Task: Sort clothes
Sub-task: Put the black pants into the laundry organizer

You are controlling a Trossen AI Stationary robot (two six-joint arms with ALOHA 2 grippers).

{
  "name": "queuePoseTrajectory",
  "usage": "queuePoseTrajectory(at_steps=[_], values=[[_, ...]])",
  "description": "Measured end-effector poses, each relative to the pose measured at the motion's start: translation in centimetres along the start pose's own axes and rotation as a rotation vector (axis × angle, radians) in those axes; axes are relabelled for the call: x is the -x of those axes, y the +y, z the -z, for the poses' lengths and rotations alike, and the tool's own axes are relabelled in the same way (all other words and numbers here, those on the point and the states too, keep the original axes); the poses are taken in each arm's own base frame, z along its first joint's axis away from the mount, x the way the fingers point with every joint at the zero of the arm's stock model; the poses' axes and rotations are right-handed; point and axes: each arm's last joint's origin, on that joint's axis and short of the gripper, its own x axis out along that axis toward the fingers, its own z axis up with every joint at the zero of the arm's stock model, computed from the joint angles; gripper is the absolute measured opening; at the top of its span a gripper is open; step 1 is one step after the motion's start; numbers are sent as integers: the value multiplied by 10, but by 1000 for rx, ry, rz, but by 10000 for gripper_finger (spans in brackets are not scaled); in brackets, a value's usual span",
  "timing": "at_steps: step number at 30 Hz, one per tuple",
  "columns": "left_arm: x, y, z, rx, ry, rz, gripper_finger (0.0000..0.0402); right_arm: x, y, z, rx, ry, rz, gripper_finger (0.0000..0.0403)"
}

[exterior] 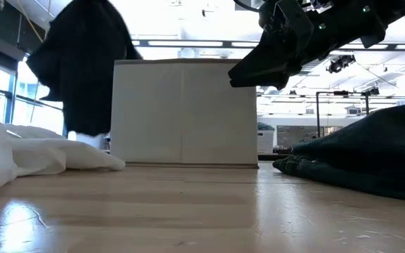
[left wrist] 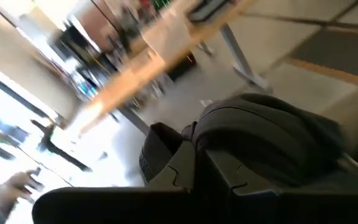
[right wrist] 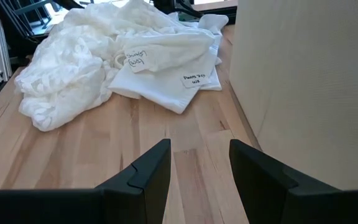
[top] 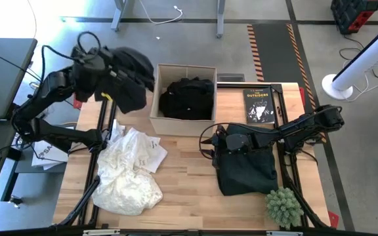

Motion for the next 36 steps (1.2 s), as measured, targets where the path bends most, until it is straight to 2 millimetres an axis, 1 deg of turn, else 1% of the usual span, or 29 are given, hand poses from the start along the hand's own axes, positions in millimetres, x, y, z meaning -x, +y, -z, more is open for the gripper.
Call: queuePoseTrajectory(at_steps=[3,8,13,17,20,24,29,33,36], values=[[0,6,-21,-23,-72,-37,7,0,0,0,0,0,0,160],[5,6,-55,4,-220,-6,10,0,0,0,0,0,0,160],[14,-7,-81,-6,-320,37,11,0,0,0,0,0,0,160],[25,-19,-100,7,-419,125,12,0,0,0,0,0,0,160],[33,-29,-113,47,-512,229,12,0,0,0,0,0,0,160],[37,-50,-122,71,-591,375,12,0,0,0,0,0,0,160],[30,-87,-129,70,-616,541,12,0,0,0,-2,0,0,160],[19,-120,-133,47,-620,659,12,0,0,0,-3,0,0,160],[3,-139,-135,69,-595,728,12,0,0,0,-3,0,0,160]])
